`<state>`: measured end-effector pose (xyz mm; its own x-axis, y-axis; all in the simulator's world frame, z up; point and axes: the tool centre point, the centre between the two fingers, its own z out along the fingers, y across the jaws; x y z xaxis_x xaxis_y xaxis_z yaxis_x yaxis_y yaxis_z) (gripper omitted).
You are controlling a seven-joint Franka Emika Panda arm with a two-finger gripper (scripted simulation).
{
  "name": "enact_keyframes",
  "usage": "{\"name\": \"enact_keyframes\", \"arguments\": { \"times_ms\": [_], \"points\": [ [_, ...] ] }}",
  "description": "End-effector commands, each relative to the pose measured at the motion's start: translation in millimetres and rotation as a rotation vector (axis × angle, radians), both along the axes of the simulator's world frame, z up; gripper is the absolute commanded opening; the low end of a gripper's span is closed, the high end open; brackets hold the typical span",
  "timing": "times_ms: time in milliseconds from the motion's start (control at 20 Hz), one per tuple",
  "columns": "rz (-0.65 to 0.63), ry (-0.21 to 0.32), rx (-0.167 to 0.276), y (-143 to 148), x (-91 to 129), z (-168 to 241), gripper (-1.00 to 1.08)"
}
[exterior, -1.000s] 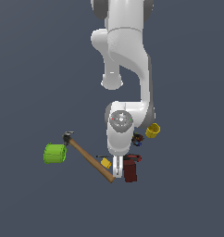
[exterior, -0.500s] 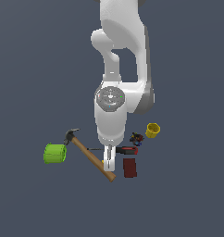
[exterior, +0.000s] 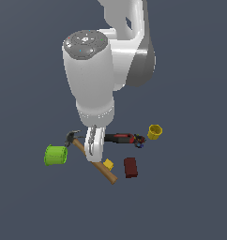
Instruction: Pick up a designated object from a clutter of objects.
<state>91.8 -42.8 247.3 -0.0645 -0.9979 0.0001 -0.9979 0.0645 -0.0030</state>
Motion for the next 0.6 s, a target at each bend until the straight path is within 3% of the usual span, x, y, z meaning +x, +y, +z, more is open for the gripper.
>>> {"name": "enact_keyframes", "arguments": {
  "times_ms": [0,550],
  "points": [
    [0.001,0.001,0.000,-9.6,0.1,29.0,-1.00],
    [0.003,0.002,0.000,-45.1,5.4,136.5,-1.00]
  ]
}}
